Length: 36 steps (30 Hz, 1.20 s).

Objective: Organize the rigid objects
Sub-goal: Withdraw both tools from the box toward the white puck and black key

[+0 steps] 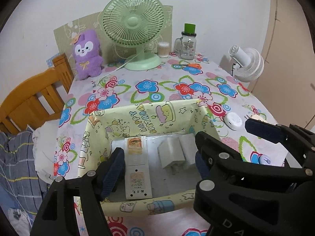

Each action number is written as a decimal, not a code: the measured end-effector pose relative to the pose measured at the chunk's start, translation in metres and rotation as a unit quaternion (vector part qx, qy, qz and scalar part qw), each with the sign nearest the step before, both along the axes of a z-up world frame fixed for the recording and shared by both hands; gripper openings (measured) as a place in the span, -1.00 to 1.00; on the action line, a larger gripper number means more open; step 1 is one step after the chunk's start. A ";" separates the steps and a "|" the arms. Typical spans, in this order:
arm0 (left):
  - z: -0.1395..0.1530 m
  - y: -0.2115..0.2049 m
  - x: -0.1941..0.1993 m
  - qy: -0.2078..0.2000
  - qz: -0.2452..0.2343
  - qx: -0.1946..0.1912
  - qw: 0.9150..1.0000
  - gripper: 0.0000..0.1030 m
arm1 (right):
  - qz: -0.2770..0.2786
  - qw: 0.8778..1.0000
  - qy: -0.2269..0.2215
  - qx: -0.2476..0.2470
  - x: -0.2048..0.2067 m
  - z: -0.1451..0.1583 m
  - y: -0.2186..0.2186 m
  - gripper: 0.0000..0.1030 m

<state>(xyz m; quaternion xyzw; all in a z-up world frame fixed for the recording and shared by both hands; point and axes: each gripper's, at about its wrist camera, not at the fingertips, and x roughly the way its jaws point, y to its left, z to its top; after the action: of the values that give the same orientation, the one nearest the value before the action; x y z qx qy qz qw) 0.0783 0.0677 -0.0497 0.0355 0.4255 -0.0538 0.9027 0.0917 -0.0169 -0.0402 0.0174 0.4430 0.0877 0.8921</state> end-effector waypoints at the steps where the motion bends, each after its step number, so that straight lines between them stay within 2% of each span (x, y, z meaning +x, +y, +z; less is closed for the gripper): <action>1: 0.001 -0.003 -0.001 -0.001 -0.001 0.002 1.000 0.52 | -0.002 1.000 0.000 0.000 -0.001 0.000 -0.004 0.52; 7: 0.004 -0.020 -0.003 -0.005 -0.009 0.009 1.000 0.60 | -0.011 1.000 -0.002 -0.004 -0.005 0.004 -0.021 0.61; 13: 0.008 -0.037 -0.001 -0.004 -0.024 -0.005 1.000 0.68 | -0.021 1.000 -0.012 -0.018 -0.007 0.010 -0.037 0.69; 18: 0.013 -0.051 0.000 -0.013 -0.031 0.006 0.999 0.78 | -0.034 0.999 -0.014 -0.023 -0.005 0.013 -0.052 0.75; 36: 0.016 -0.089 0.010 -0.014 -0.043 0.006 0.999 0.86 | -0.056 0.998 -0.021 -0.031 0.003 0.015 -0.091 0.84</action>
<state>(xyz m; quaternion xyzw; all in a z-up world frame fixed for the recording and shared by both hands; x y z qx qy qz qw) 0.0880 -0.0213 -0.0340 0.0600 0.4113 -0.0890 0.9052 0.0951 -0.1074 -0.0255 0.0126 0.4247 0.0245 0.9049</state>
